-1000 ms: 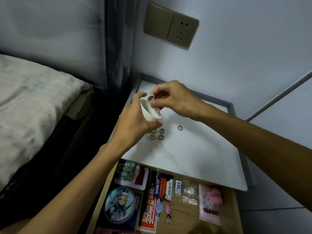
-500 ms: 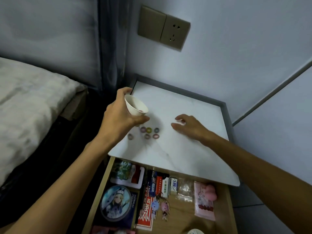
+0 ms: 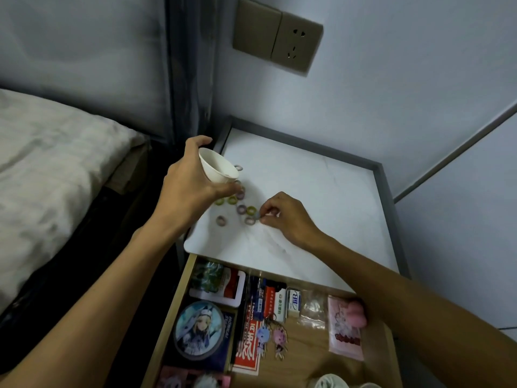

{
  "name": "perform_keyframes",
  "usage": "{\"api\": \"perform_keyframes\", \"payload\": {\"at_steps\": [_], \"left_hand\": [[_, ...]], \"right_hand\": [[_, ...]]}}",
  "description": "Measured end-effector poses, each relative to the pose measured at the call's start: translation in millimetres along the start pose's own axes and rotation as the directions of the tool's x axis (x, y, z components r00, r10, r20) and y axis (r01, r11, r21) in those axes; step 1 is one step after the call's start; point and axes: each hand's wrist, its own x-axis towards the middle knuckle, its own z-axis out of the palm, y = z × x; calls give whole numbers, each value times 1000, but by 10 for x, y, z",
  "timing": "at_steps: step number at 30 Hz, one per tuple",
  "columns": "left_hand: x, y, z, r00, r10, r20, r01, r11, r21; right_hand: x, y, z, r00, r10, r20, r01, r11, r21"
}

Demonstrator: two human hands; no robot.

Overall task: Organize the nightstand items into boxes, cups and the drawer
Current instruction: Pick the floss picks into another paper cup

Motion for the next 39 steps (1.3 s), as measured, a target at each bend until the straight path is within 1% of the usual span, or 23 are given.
{"api": "perform_keyframes", "payload": {"at_steps": [3,5,9,11,15,17,20,22,24,28,30,34,36,39], "left_hand": [[-7,-6,9,1000,0,6,0,1000,2],[-14,-5,29,1000,3,17,-4,1000,6],[-49,8,62,999,22,44,-24,999,30],[-65,22,74,998,28,49,-29,999,31],[-69,17,78,998,32,45,-33,999,24],[-60,5,72,999,31,43,-32,999,30],[-42,-13,62,999,33,40,-34,999,35],[-37,-12,64,999,36,39,-37,999,35],[-37,-6,74,998,42,40,-43,998,38],[-32,-17,68,998,44,37,-45,998,46],[-29,-15,68,999,42,34,-44,998,49],[-30,-10,73,998,38,47,-40,998,41],[-41,-6,68,998,41,49,-43,998,38],[-73,21,64,998,47,48,-49,998,32]], "right_hand": [[-34,14,-49,998,-43,36,46,997,-62],[-57,27,-100,995,-69,78,79,987,-142],[-58,38,-188,988,-38,153,79,959,-273],[-56,57,-221,989,-4,149,42,966,-254],[-41,58,-326,996,73,43,-70,995,-71],[-38,-1,-342,997,71,29,-70,997,-25],[-68,-158,-219,992,2,123,3,999,-43],[-74,-238,-82,978,-105,179,129,983,-129],[-46,-257,10,966,-171,196,208,960,-187],[-15,-225,89,959,-226,172,266,928,-262],[-37,-196,114,964,-219,150,251,935,-249],[-32,-172,118,978,-149,146,182,951,-249],[-23,-206,99,978,-131,164,174,941,-289],[-43,-246,66,975,-97,201,173,900,-400]]}}
